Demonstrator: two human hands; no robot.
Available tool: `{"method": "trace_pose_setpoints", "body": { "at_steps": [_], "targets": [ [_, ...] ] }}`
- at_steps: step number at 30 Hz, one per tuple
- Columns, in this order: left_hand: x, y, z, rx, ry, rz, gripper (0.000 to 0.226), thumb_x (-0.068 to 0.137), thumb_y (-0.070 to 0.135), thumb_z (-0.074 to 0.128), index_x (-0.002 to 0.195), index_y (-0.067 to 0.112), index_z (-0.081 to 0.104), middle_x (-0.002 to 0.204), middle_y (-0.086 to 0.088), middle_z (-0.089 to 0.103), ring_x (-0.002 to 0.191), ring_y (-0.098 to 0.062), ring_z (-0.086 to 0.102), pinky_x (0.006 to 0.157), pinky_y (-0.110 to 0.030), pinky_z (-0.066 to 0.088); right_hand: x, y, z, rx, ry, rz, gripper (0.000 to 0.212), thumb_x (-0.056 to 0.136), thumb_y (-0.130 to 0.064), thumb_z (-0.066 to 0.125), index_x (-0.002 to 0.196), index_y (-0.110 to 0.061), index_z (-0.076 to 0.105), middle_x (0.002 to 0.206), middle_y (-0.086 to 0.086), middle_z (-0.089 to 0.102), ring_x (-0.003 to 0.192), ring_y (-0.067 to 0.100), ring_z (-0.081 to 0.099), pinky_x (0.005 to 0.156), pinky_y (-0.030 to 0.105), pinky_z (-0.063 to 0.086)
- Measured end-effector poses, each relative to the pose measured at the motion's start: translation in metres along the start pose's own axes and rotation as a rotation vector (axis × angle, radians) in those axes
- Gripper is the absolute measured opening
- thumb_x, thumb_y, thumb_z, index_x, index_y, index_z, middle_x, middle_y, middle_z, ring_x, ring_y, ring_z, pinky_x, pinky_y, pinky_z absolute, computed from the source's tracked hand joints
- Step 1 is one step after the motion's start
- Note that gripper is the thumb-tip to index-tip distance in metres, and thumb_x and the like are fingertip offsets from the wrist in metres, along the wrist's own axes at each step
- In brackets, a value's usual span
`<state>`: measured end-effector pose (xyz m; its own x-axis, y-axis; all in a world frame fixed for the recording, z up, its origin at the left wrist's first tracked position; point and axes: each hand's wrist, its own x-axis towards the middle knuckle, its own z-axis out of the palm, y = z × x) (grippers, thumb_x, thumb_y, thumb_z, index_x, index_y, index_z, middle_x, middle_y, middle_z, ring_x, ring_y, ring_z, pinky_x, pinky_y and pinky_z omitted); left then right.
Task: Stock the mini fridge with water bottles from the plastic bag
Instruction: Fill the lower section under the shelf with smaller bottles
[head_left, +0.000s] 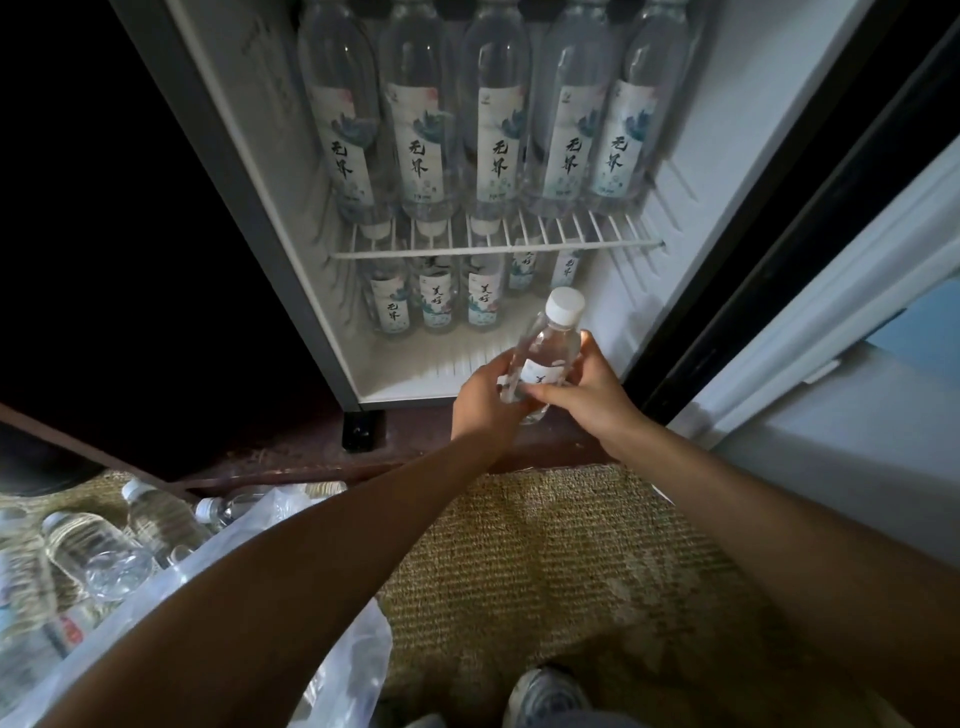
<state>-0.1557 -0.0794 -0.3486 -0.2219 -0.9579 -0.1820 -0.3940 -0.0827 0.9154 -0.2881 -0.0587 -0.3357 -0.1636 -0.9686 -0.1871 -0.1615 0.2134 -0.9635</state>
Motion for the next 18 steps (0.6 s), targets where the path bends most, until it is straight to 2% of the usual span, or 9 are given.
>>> {"method": "trace_pose_setpoints", "body": {
  "at_steps": [3, 5, 8, 9, 11, 12, 14, 16, 18],
  "targets": [
    [0.015, 0.002, 0.005, -0.025, -0.005, -0.025, 0.052, 0.08, 0.018, 0.073, 0.128, 0.027, 0.056, 0.114, 0.007, 0.067, 0.101, -0.013, 0.063, 0.085, -0.039, 0.055, 0.017, 0.002, -0.002, -0.014, 0.015, -0.02, 0.064, 0.072, -0.001, 0.078, 0.124, -0.013, 0.041, 0.114, 0.006, 0.062, 0.104, 0.016, 0.061, 0.084, 0.02, 0.048],
    [0.023, 0.0, 0.006, -0.041, -0.008, -0.062, 0.051, 0.083, 0.019, 0.069, 0.131, 0.026, 0.054, 0.116, 0.007, 0.067, 0.099, -0.012, 0.064, 0.086, -0.035, 0.055, 0.027, 0.004, -0.002, -0.025, 0.002, -0.027, 0.065, 0.072, 0.001, 0.078, 0.124, -0.014, 0.041, 0.115, 0.007, 0.061, 0.106, 0.016, 0.061, 0.083, 0.019, 0.048],
    [0.034, -0.003, 0.004, -0.096, -0.032, -0.126, 0.044, 0.089, 0.017, 0.061, 0.131, 0.027, 0.054, 0.11, 0.005, 0.069, 0.091, -0.015, 0.067, 0.072, -0.028, 0.055, 0.04, 0.008, 0.0, -0.044, -0.007, -0.038, 0.069, 0.073, -0.001, 0.078, 0.128, -0.017, 0.039, 0.119, 0.005, 0.06, 0.108, 0.015, 0.059, 0.084, 0.02, 0.049],
    [0.037, -0.004, 0.003, -0.117, -0.047, -0.141, 0.042, 0.09, 0.016, 0.059, 0.13, 0.027, 0.055, 0.109, 0.004, 0.069, 0.093, -0.018, 0.067, 0.073, -0.031, 0.056, 0.044, 0.009, 0.0, -0.058, -0.005, -0.04, 0.07, 0.074, -0.003, 0.078, 0.129, -0.018, 0.038, 0.12, 0.004, 0.059, 0.109, 0.014, 0.059, 0.085, 0.02, 0.049],
    [0.044, -0.007, 0.001, -0.193, -0.068, -0.175, 0.046, 0.089, 0.008, 0.055, 0.133, 0.025, 0.054, 0.118, -0.001, 0.067, 0.107, -0.022, 0.064, 0.089, -0.042, 0.054, 0.051, 0.007, 0.001, -0.08, -0.009, -0.048, 0.069, 0.074, -0.005, 0.078, 0.128, -0.018, 0.039, 0.12, 0.003, 0.059, 0.111, 0.014, 0.058, 0.084, 0.018, 0.048],
    [0.047, -0.007, 0.0, -0.247, -0.083, -0.201, 0.051, 0.089, 0.002, 0.051, 0.136, 0.022, 0.051, 0.125, -0.005, 0.063, 0.114, -0.025, 0.06, 0.094, -0.044, 0.051, 0.055, 0.007, 0.0, -0.087, -0.017, -0.047, 0.068, 0.074, -0.006, 0.078, 0.127, -0.017, 0.039, 0.119, 0.002, 0.059, 0.111, 0.014, 0.057, 0.083, 0.017, 0.047],
    [0.046, -0.001, -0.004, -0.378, -0.109, -0.289, 0.056, 0.09, -0.005, 0.042, 0.141, 0.018, 0.044, 0.133, -0.01, 0.056, 0.121, -0.027, 0.053, 0.093, -0.038, 0.049, 0.059, 0.007, -0.002, -0.095, -0.035, -0.023, 0.066, 0.073, -0.006, 0.079, 0.125, -0.019, 0.04, 0.119, 0.001, 0.059, 0.111, 0.016, 0.058, 0.086, 0.019, 0.047],
    [0.043, 0.004, -0.004, -0.486, -0.107, -0.366, 0.051, 0.095, 0.0, 0.039, 0.142, 0.021, 0.042, 0.126, -0.005, 0.057, 0.111, -0.022, 0.055, 0.086, -0.034, 0.048, 0.059, 0.008, -0.001, -0.109, -0.024, 0.003, 0.065, 0.071, -0.013, 0.081, 0.124, -0.02, 0.044, 0.12, 0.001, 0.061, 0.113, 0.017, 0.058, 0.092, 0.028, 0.049],
    [0.038, 0.007, -0.001, -0.582, -0.098, -0.418, 0.045, 0.1, 0.009, 0.038, 0.142, 0.025, 0.041, 0.103, 0.0, 0.057, 0.085, -0.016, 0.053, 0.073, -0.03, 0.045, 0.051, 0.012, 0.005, -0.085, 0.046, 0.037, 0.066, 0.071, -0.022, 0.082, 0.128, -0.02, 0.048, 0.127, 0.001, 0.06, 0.118, 0.018, 0.056, 0.099, 0.036, 0.046]
  ]
}}
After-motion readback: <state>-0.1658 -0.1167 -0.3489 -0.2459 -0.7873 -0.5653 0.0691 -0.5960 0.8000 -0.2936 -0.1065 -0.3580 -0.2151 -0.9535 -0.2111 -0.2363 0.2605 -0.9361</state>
